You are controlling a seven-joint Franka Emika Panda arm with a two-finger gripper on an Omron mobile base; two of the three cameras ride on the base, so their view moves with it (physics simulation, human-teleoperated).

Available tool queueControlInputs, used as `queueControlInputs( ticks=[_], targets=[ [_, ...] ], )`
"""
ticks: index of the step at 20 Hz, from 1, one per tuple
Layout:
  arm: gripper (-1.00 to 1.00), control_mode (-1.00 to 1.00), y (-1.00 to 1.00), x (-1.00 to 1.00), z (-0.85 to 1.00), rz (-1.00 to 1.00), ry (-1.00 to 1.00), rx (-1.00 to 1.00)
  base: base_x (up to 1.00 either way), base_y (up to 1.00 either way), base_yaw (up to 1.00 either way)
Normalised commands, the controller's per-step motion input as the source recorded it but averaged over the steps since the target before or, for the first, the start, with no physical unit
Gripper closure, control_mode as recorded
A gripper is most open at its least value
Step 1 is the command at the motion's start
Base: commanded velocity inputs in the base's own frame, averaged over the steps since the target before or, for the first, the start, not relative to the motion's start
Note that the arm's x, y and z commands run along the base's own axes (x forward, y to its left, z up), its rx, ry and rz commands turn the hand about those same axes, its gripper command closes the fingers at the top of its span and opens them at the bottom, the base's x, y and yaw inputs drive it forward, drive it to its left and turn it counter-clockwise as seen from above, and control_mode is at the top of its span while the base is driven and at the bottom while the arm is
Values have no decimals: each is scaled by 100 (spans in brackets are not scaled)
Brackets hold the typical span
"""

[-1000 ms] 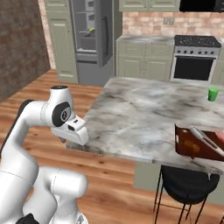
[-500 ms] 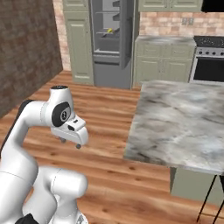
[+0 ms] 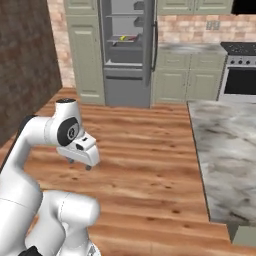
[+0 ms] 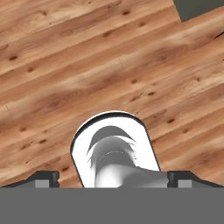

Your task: Gather the corn and carrot from the fridge and place them on a tray on the dining counter. Then gather the chicken drumstick and steak from the fridge and place them on the other tray.

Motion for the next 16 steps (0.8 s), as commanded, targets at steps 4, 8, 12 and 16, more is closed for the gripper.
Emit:
queueControlInputs(
  ticks=[4,8,12,16],
  targets=[
    [-100,100,0,0,0,0,0,0,100,100,-36],
    [-100,100,0,0,0,0,0,0,100,100,-14],
    [-100,100,0,0,0,0,0,0,100,92,29],
    [-100,100,0,0,0,0,0,0,99,21,21]
  ],
)
